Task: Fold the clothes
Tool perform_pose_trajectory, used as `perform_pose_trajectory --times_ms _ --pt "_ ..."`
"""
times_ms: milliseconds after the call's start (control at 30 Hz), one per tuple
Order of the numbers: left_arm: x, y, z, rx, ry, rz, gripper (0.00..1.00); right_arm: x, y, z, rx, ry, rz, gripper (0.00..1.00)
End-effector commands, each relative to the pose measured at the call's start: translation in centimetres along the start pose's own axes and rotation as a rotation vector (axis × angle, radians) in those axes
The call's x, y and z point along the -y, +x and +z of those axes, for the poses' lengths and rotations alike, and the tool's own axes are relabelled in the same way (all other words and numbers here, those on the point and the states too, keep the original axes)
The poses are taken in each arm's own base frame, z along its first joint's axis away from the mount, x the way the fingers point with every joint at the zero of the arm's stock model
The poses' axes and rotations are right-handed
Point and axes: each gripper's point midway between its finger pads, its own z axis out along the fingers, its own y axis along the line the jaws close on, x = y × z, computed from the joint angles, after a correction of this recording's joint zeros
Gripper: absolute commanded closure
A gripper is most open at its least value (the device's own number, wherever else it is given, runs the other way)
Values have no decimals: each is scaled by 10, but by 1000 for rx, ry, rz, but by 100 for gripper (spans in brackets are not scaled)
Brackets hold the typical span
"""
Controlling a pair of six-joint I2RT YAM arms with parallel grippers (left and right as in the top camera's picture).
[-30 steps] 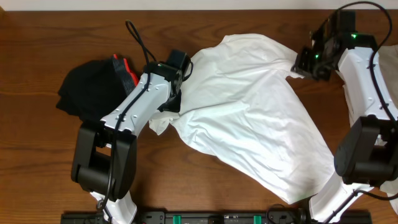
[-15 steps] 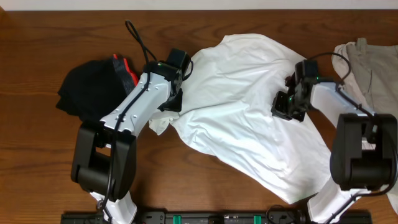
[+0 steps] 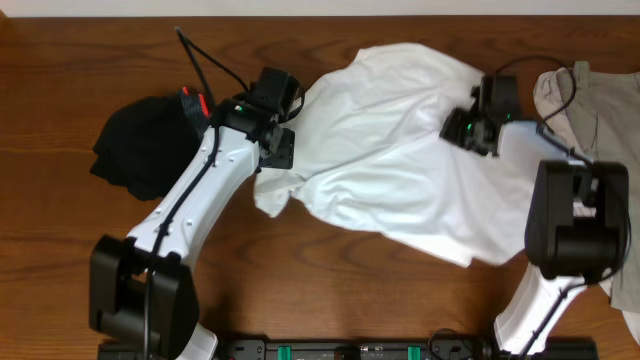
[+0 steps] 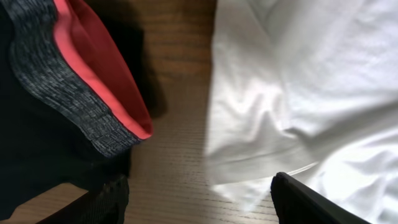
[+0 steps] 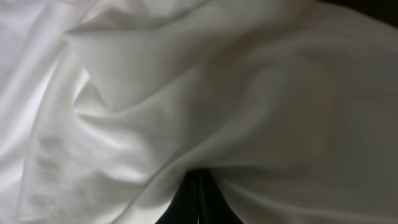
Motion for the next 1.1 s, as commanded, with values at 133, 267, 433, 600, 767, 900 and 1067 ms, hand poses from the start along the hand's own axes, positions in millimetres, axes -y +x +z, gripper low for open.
perform_pose_trajectory --times_ms 133,267,433,600,767,900,1067 --pt "3 -10 -22 55 57 -28 24 3 -69 6 29 49 -69 94" --pt "10 -8 -22 45 95 -26 24 -29 -98 -37 33 -22 -162 51" --pt "19 -4 -23 26 147 -24 24 -47 -81 -90 -101 -66 -213 42" --pt "40 9 -18 -29 263 -16 26 -51 -47 -118 -228 -64 -241 42" --pt "53 26 8 -78 303 -6 25 -63 -21 -132 -316 -117 -273 41" --pt "67 34 38 -94 314 10 20 -81 -6 -142 -362 -205 -304 40" --pt "78 41 73 -136 306 24 20 -96 0 -156 -350 -224 -357 38"
